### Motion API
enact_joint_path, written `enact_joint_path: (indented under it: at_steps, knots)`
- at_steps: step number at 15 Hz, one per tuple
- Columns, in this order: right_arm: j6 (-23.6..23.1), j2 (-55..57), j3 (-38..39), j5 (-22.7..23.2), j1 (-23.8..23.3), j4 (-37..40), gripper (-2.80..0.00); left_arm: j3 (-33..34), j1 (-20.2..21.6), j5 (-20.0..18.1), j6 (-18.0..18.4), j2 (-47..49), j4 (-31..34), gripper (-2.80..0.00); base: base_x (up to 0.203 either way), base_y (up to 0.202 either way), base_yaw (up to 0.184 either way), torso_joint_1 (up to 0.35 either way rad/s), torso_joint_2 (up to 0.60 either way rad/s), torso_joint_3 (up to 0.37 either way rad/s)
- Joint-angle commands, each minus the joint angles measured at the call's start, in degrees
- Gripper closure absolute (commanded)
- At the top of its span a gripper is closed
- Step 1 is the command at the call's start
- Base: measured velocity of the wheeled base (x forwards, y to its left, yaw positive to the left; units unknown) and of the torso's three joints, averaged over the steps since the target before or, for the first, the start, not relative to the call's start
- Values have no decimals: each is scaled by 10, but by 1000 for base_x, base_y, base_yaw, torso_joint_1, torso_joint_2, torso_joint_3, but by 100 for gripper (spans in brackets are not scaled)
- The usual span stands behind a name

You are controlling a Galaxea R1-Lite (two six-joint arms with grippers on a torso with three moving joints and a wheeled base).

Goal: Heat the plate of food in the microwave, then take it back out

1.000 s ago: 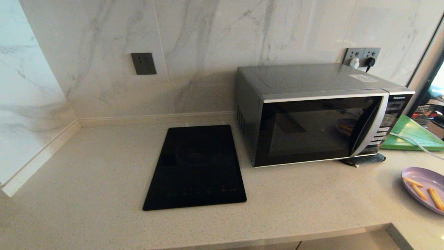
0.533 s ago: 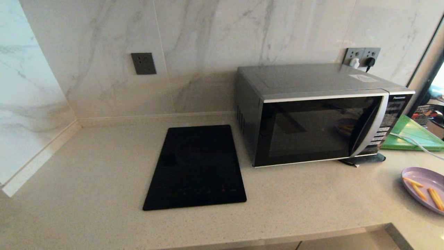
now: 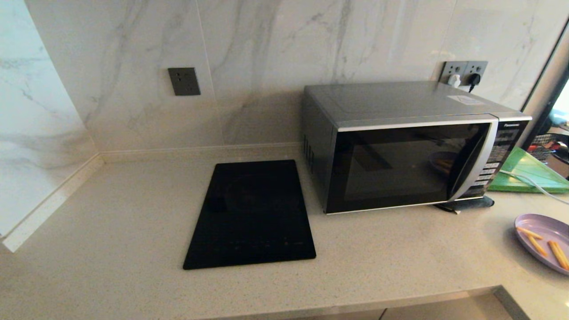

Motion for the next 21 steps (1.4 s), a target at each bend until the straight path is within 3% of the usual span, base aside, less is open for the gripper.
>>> enact_joint_path:
  at_steps: [1,21]
  knots:
    - [0,1,1,-1,0,0,0,0,0,0,0,1,0,0,0,0,0,0,0,0]
    - [-24,1,1,9,0,0,0,0,0,0,0,1,0,0,0,0,0,0,0,0]
